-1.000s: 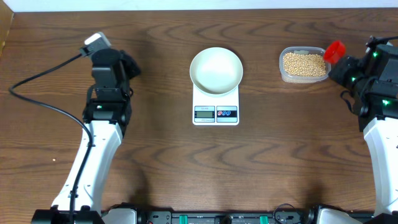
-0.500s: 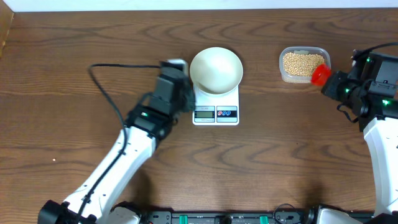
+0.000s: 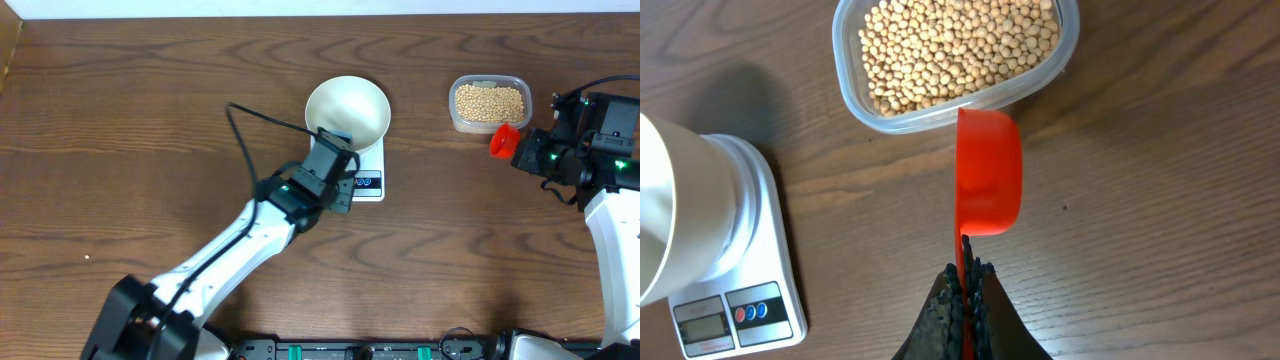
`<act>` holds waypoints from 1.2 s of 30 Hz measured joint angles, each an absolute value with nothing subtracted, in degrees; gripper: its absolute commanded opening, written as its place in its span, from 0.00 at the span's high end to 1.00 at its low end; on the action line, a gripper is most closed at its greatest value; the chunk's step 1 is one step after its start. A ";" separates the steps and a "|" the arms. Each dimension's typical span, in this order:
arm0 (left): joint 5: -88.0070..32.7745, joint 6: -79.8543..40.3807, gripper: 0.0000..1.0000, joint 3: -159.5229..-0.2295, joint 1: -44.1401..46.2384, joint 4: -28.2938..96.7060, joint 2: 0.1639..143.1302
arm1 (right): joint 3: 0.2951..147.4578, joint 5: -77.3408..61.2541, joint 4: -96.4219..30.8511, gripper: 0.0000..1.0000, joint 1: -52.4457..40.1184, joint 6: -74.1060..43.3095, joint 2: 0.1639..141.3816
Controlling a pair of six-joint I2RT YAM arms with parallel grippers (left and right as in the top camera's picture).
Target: Scoop item into bowl and weigh 50g on scale
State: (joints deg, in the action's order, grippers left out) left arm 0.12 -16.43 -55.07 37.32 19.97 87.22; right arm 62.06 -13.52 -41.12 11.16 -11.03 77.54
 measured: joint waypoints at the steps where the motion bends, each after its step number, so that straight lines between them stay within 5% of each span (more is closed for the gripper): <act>1: 0.14 -16.38 0.93 -55.07 37.78 19.55 88.07 | 62.06 -13.52 -41.12 0.99 11.16 -10.83 77.54; 36: 0.12 -8.73 0.93 -55.05 38.96 4.40 101.60 | 62.06 -13.50 -40.97 0.99 11.16 -8.45 77.54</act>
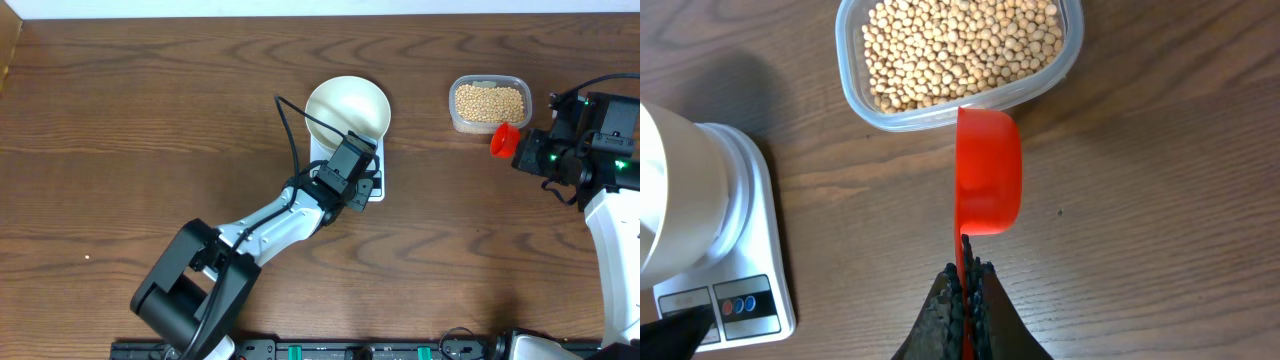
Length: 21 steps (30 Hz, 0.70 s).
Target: Scoop item into bowl and weigh 50g on scale
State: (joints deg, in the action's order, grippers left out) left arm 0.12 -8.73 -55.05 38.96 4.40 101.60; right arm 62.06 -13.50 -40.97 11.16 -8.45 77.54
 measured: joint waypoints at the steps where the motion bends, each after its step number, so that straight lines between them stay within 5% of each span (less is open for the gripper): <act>1: 0.14 -8.69 0.93 -55.05 38.96 4.38 101.93 | 62.06 -13.50 -40.97 0.99 11.18 -8.43 77.54; 21: 0.38 -6.98 0.93 -55.16 39.00 1.93 104.64 | 62.06 -13.50 -41.34 0.99 11.16 -8.14 77.58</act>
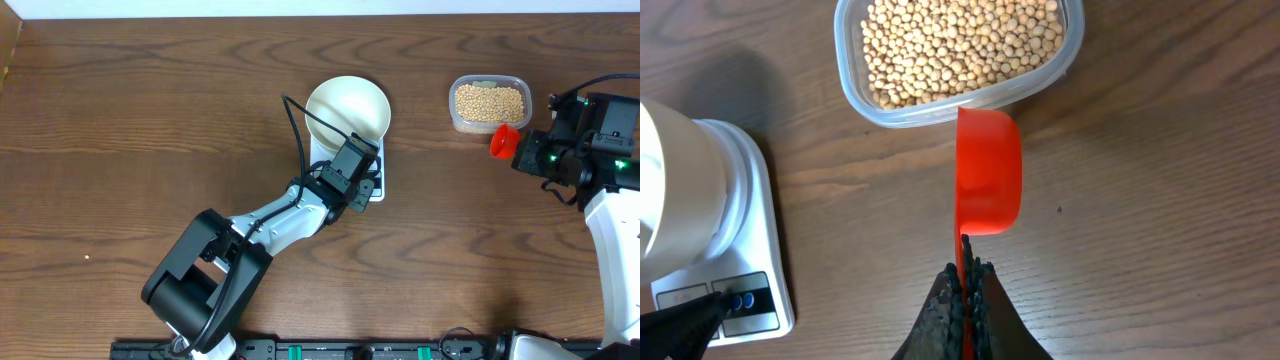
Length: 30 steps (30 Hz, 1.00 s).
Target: Scoop item into bowl and weigh 50g on scale
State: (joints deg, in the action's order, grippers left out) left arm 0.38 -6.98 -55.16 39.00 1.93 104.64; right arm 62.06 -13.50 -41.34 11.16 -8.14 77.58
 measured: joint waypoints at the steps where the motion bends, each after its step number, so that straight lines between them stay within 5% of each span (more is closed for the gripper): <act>1: 0.38 -6.98 0.93 -55.16 39.00 1.93 104.64 | 62.06 -13.50 -41.34 0.99 11.16 -8.08 77.58; 30: 4.12 -6.98 0.93 -55.27 39.48 3.03 104.29 | 62.06 -13.50 -41.56 0.99 11.16 -8.01 77.62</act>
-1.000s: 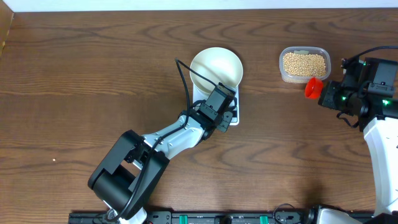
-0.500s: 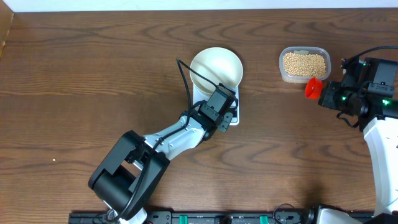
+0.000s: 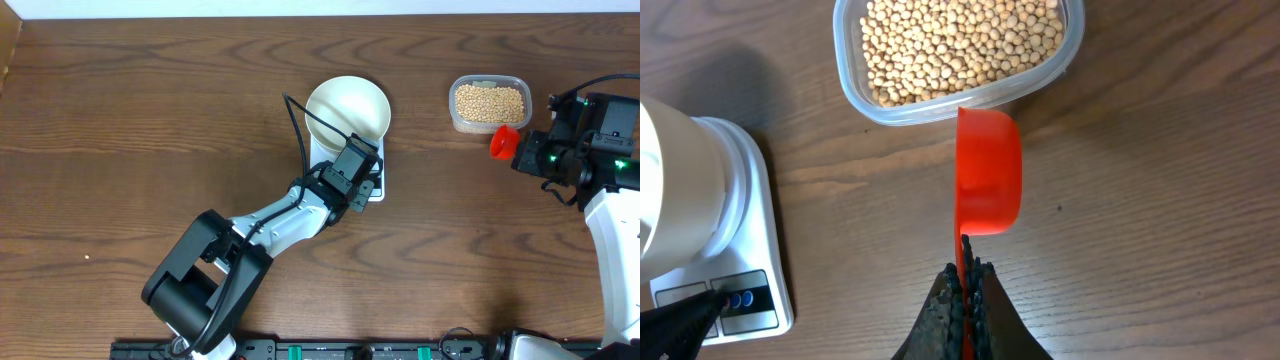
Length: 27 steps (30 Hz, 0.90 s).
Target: Scoop item into bowl and weigh 50g on scale
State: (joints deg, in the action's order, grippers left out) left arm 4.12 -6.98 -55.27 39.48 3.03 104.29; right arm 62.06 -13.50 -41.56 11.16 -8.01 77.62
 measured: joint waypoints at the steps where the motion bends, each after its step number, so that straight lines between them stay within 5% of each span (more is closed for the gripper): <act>1: 4.34 -6.98 0.92 -55.27 39.44 3.27 104.01 | 62.06 -13.50 -41.56 0.99 11.16 -8.01 77.62; 27: -7.66 -7.97 0.93 -55.20 38.33 12.21 83.55 | 62.06 -13.50 -41.56 0.99 11.16 -8.01 77.62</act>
